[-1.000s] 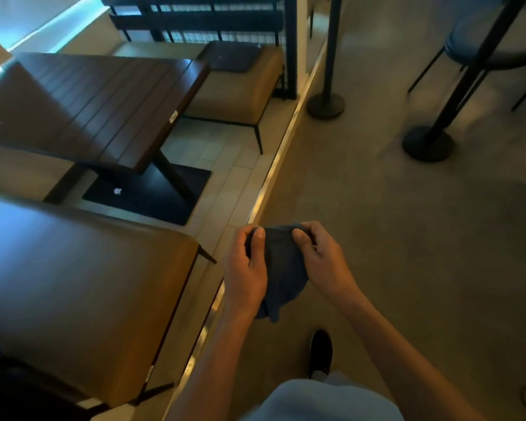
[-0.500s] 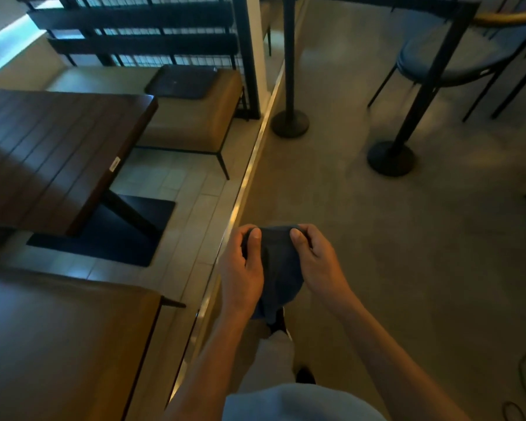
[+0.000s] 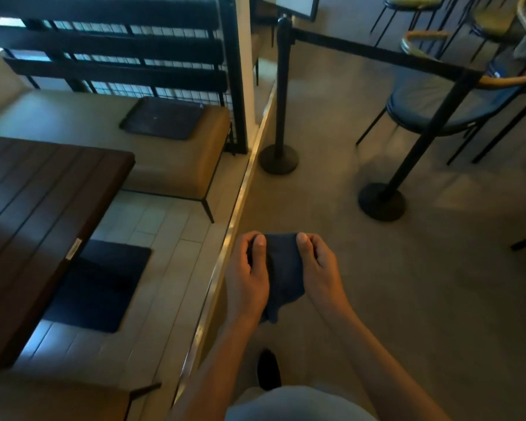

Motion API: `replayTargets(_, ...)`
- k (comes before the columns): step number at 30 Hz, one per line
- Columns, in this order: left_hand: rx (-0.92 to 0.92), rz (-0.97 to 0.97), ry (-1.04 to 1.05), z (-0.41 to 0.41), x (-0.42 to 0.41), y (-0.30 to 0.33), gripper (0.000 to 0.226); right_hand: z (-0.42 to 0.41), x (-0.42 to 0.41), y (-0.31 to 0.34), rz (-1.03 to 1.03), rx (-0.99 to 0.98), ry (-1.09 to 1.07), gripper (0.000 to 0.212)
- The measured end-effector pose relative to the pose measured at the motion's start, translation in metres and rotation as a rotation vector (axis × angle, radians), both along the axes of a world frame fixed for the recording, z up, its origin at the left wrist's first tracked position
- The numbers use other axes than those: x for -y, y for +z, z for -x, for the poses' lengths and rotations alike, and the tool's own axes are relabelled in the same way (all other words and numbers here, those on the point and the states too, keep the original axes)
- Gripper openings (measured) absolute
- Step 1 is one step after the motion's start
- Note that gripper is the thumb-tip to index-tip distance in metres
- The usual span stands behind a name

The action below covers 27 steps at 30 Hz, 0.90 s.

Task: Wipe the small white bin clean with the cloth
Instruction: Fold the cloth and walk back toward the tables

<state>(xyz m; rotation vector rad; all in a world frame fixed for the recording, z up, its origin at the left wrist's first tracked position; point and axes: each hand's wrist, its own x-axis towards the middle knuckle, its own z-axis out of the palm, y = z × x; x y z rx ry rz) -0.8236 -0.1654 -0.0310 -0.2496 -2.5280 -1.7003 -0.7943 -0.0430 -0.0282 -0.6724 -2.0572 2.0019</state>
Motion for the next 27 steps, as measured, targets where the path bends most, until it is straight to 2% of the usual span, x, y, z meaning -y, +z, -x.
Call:
replayTargets(10, 0.023, -0.030, 0.007, 0.126, -0.037, -0.011, 0.018, 0.128, -0.034, -0.011, 0.046, -0.017, -0.022, 0.038)
replayTargets(17, 0.072, 0.019, 0.065, 0.231, -0.083, -0.027, 0.016, 0.243, -0.086, -0.031, 0.045, 0.022, 0.089, 0.032)
replayTargets(27, 0.105, 0.065, 0.216, 0.385, -0.162, -0.015, 0.014, 0.414, -0.167, -0.031, 0.107, 0.088, 0.230, 0.033)
